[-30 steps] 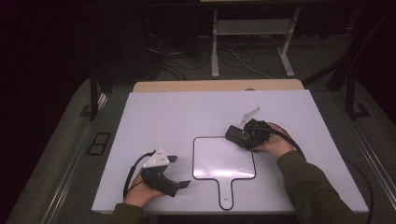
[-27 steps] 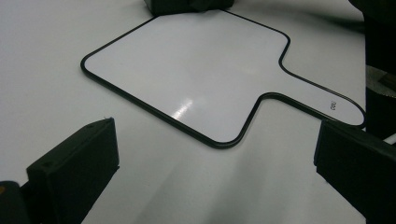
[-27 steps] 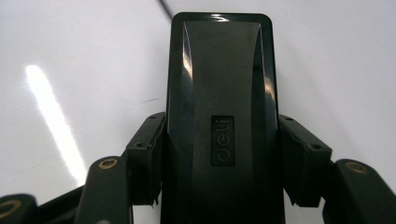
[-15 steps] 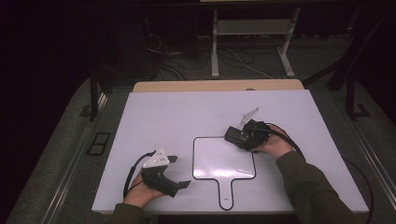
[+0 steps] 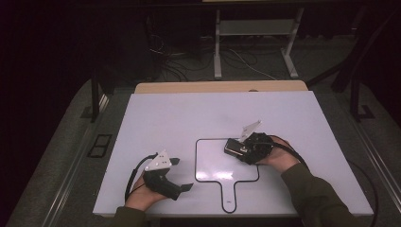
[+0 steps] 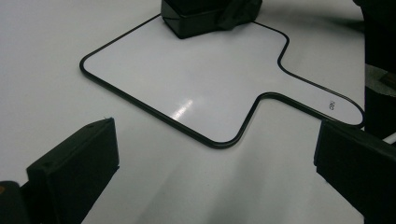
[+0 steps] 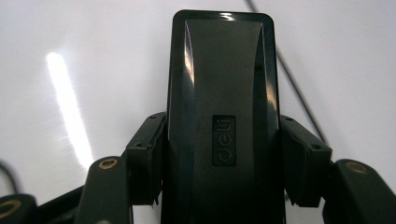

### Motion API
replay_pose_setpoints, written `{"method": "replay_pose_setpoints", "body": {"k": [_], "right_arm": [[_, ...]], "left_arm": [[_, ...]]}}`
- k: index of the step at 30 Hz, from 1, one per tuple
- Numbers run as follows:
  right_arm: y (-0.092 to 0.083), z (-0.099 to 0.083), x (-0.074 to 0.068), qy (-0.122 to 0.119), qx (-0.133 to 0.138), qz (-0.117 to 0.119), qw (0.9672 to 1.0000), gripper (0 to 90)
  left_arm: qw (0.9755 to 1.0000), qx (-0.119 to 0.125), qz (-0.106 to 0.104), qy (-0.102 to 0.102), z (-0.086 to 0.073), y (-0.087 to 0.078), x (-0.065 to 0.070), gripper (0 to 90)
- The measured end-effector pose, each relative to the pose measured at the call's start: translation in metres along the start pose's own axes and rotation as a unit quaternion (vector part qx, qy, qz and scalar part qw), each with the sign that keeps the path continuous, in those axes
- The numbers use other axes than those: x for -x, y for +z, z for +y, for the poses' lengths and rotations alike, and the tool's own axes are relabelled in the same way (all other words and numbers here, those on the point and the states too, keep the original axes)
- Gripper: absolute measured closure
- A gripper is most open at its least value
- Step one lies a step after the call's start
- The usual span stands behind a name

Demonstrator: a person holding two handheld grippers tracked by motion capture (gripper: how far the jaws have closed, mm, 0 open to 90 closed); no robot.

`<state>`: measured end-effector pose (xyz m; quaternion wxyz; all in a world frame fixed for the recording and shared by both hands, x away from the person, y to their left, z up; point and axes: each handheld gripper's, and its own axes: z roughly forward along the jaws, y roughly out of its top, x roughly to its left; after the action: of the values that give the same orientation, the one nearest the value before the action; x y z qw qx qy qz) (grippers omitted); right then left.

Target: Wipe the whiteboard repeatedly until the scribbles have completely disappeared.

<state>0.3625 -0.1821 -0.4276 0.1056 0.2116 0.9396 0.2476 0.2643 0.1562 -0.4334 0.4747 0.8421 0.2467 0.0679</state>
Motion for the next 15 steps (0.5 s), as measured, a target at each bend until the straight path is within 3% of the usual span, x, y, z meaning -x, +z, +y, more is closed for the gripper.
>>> {"method": "replay_pose_setpoints", "body": {"k": [4, 10, 15], "right_arm": [[0.001, -0.002, 0.016, 0.024, 0.003, -0.013, 0.9996, 38.6], [0.003, -0.003, 0.032, 0.042, 0.000, -0.022, 0.9989, 38.6], [0.002, -0.004, 0.028, 0.040, 0.000, -0.015, 0.9991, 38.6]], "left_arm": [[1.0000, -0.002, -0.001, -0.002, -0.001, 0.000, -0.001, 0.0], [1.0000, -0.002, -0.002, -0.001, -0.001, 0.000, -0.001, 0.0], [1.0000, -0.002, -0.001, -0.001, -0.001, 0.000, -0.001, 0.0]]}}
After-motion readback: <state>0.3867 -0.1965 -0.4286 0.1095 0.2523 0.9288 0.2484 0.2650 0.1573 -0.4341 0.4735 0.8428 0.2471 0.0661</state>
